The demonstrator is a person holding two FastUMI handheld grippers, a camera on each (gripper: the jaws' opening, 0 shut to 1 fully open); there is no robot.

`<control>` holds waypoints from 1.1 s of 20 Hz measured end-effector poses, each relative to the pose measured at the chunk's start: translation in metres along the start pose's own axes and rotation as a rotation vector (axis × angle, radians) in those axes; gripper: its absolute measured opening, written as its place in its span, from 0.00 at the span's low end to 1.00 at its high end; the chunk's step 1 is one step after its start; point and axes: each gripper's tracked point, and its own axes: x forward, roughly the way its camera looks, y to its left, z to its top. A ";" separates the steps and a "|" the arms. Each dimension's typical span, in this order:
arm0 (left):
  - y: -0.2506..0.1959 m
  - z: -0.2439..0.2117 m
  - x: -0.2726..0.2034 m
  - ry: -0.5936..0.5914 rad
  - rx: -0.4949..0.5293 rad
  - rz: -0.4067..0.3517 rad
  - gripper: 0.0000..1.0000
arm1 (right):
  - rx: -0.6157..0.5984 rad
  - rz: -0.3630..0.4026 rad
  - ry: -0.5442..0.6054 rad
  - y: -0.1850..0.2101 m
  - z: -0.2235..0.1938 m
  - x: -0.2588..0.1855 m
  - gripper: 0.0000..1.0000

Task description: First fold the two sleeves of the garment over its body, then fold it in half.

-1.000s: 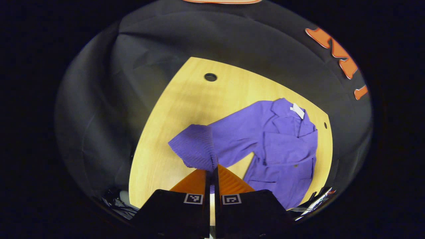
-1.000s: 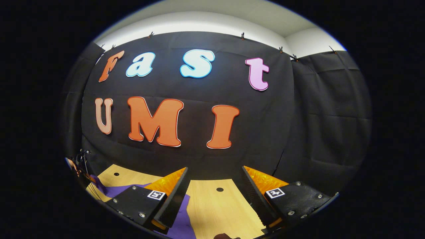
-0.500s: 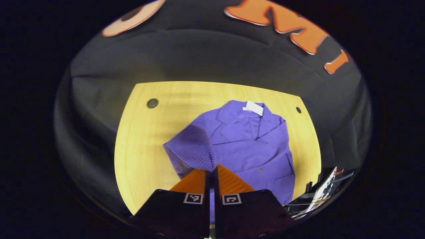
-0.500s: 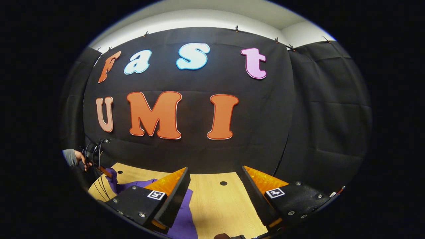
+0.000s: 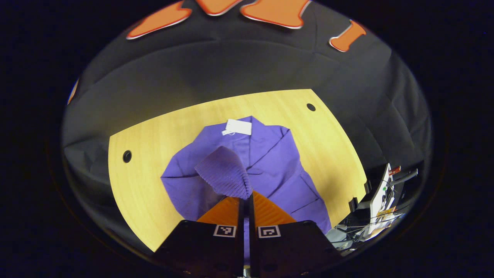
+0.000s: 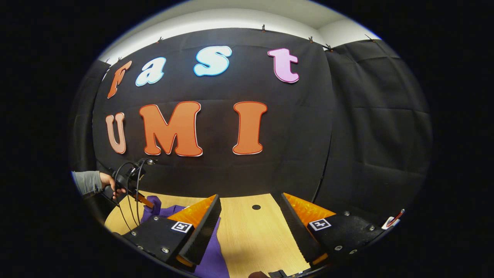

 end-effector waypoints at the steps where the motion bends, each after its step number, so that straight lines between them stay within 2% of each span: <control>1: -0.012 0.006 0.008 0.008 0.013 -0.015 0.07 | 0.010 -0.007 0.003 -0.004 -0.002 0.000 0.94; 5: -0.054 0.022 0.042 0.039 0.075 -0.046 0.07 | 0.034 -0.027 0.026 -0.014 -0.014 0.000 0.94; 9: -0.080 0.032 0.070 0.045 0.137 -0.031 0.07 | 0.055 -0.046 0.055 -0.026 -0.029 0.000 0.94; 11: -0.090 0.038 0.081 0.027 0.162 -0.023 0.11 | 0.065 -0.057 0.071 -0.031 -0.036 0.001 0.94; 14: -0.119 0.048 0.082 -0.024 0.158 -0.088 0.23 | 0.081 -0.067 0.093 -0.037 -0.043 0.000 0.94; 15: -0.131 0.050 0.082 -0.043 0.159 -0.118 0.20 | 0.086 -0.069 0.096 -0.039 -0.045 0.001 0.94; 17: -0.141 0.055 0.078 -0.083 0.174 -0.142 0.36 | 0.092 -0.067 0.098 -0.038 -0.045 0.002 0.94; 18: -0.143 0.057 0.075 -0.107 0.179 -0.144 0.40 | 0.091 -0.064 0.095 -0.038 -0.044 0.003 0.94; 19: -0.145 0.058 0.067 -0.131 0.181 -0.148 0.48 | 0.087 -0.064 0.094 -0.037 -0.044 0.005 0.94; 22: -0.141 0.059 0.042 -0.217 0.185 -0.139 0.80 | 0.076 -0.044 0.094 -0.029 -0.044 0.011 0.94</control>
